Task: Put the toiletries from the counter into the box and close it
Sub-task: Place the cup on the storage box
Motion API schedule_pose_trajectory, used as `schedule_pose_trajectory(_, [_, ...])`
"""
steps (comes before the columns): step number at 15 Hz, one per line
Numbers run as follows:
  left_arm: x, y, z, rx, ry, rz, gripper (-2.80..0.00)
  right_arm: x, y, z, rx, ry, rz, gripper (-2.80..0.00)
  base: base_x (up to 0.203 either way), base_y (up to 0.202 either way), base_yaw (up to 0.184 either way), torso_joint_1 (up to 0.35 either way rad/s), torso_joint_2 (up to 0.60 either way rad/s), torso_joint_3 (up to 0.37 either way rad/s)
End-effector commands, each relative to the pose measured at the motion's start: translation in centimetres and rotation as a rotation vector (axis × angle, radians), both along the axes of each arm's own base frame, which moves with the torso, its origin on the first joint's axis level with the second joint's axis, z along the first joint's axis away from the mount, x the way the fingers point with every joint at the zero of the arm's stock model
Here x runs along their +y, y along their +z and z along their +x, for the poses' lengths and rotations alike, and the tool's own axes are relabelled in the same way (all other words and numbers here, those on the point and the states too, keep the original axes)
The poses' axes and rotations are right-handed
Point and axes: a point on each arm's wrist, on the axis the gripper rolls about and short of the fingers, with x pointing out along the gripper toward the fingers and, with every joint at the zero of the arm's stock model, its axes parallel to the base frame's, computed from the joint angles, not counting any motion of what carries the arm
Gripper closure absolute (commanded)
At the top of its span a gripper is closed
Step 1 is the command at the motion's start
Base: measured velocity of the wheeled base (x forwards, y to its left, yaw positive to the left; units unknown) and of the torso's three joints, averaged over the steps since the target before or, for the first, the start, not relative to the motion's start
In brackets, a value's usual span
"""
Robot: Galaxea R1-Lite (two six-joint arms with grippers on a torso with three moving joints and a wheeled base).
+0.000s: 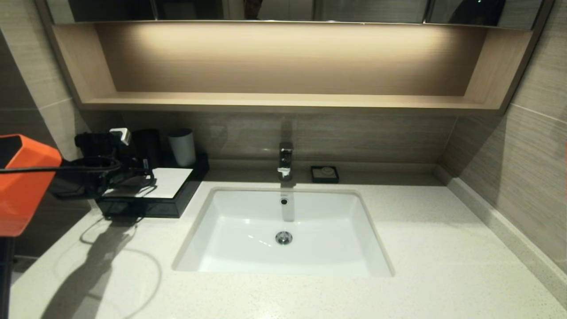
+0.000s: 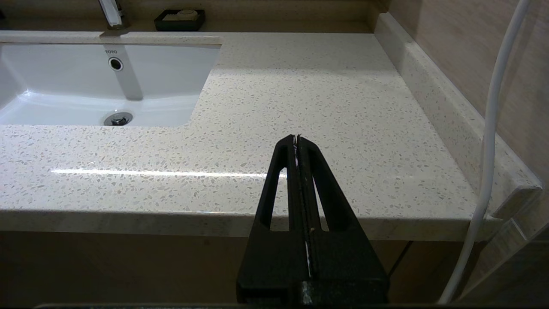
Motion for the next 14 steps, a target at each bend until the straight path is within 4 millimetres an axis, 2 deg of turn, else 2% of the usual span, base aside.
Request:
schedule_pose_trajectory(1, [0.01, -0.44, 0.27, 0.002, -0.001, -0.001, 0.0, 0.0, -0.04, 0.01, 0.001, 0.0, 0.0, 0.0, 0.0, 0.0, 0.0, 0.0, 0.0, 0.0])
schedule_pose_trajectory(4, [0.04, -0.97, 0.41, 0.011, -0.001, -0.002, 0.0, 0.0, -0.03, 0.0, 0.0, 0.0, 0.0, 0.0, 0.0, 0.0, 0.0, 0.0, 0.0, 0.0])
schedule_pose_trajectory(14, [0.01, -0.98, 1.01, -0.005, -0.005, -0.001, 0.0, 0.0, -0.01, 0.0, 0.0, 0.0, 0.0, 0.0, 0.0, 0.0, 0.0, 0.0, 0.0, 0.0])
